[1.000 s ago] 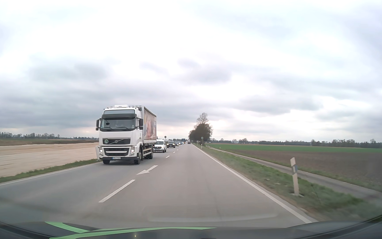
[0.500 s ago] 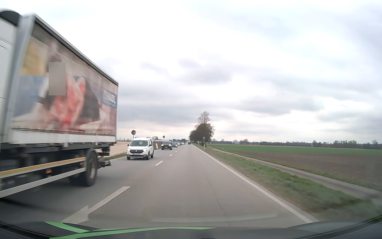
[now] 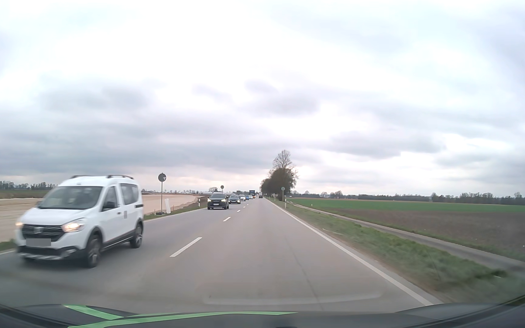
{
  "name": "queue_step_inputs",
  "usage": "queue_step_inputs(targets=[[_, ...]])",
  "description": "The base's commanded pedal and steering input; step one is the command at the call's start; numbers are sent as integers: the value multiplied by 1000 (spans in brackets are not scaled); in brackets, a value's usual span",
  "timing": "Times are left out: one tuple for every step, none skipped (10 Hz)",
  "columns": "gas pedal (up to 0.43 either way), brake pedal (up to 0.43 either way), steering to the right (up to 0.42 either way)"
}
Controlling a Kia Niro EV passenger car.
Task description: Follow the waypoints while adhering to traffic rules and regulations
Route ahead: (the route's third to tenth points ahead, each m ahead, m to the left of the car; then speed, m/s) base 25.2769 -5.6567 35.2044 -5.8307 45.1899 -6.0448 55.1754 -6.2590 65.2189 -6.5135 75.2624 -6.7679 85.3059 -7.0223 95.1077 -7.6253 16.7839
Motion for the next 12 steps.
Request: queue_step_inputs(targets=[[260,0,0],[260,0,0],[260,0,0],[260,0,0],[260,0,1],[260,0,1],[260,0,1],[260,0,1],[260,0,2],[260,0,2],[260,0,2],[260,0,2]])
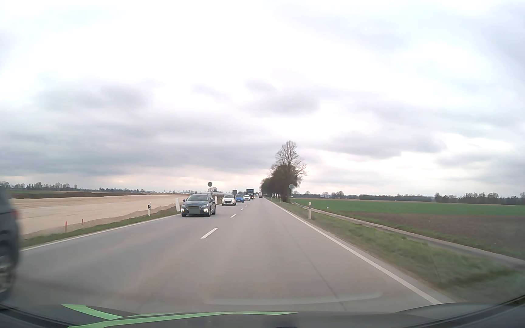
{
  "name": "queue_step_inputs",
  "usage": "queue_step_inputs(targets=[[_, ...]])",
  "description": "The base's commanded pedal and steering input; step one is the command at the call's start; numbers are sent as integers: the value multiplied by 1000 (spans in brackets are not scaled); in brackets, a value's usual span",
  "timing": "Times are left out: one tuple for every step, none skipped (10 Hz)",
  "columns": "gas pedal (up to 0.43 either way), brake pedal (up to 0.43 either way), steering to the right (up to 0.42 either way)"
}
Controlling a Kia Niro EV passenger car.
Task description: Follow the waypoints while adhering to traffic rules and regulations
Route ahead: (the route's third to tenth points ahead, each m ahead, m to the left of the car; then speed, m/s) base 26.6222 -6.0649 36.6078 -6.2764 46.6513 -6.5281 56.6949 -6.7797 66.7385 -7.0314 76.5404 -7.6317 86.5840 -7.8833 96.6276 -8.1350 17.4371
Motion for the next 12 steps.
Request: queue_step_inputs(targets=[[260,0,2],[260,0,3],[260,0,3],[260,0,3],[260,0,3],[260,0,3],[260,0,3],[260,0,3],[260,0,3],[260,0,3],[260,0,3],[260,0,3]])
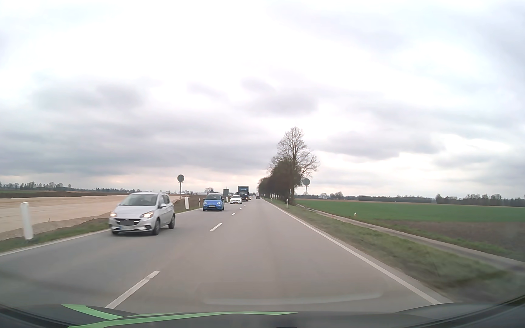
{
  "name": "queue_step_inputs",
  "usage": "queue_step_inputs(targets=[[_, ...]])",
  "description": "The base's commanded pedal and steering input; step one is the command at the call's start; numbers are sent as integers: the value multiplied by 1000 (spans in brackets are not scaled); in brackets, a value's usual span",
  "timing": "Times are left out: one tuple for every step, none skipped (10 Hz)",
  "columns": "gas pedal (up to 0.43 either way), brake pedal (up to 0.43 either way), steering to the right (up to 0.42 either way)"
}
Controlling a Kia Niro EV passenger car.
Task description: Follow the waypoints while adhering to traffic rules and regulations
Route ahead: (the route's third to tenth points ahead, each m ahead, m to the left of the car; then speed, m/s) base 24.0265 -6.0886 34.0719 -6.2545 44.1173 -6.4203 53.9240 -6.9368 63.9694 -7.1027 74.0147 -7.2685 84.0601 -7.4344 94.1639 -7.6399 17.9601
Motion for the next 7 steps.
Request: queue_step_inputs(targets=[[260,0,3],[260,0,2],[260,0,1],[260,0,1],[260,0,1],[260,0,1],[248,0,1]])
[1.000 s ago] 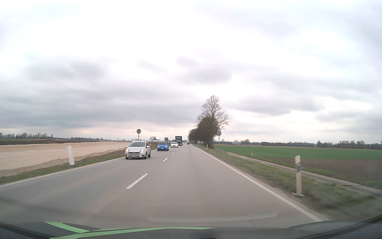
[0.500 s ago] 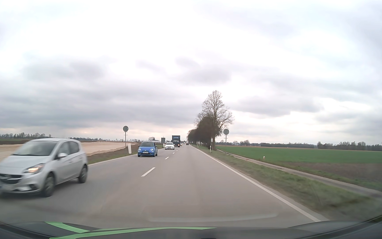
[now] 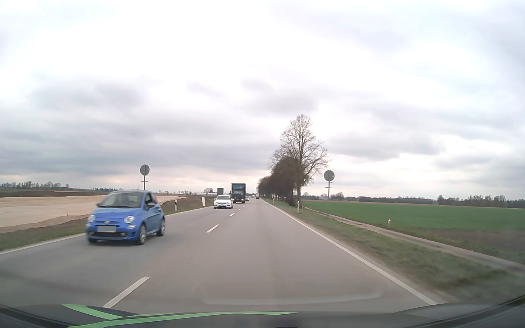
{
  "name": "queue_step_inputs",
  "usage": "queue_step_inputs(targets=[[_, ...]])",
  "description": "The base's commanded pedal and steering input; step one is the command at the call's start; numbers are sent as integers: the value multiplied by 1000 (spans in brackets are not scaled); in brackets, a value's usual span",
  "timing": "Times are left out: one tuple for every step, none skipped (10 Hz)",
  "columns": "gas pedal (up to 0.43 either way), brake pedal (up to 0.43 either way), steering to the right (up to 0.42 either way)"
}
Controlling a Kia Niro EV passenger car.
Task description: Follow the waypoints while adhering to traffic rules and regulations
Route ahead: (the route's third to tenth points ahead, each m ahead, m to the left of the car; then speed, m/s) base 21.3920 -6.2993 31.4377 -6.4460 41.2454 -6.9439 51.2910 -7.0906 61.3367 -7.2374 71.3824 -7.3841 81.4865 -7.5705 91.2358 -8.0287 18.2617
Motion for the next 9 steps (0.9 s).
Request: queue_step_inputs(targets=[[248,0,1],[240,0,1],[240,0,1],[228,0,1],[228,0,1],[220,0,1],[220,0,1],[220,0,1],[220,0,1]])
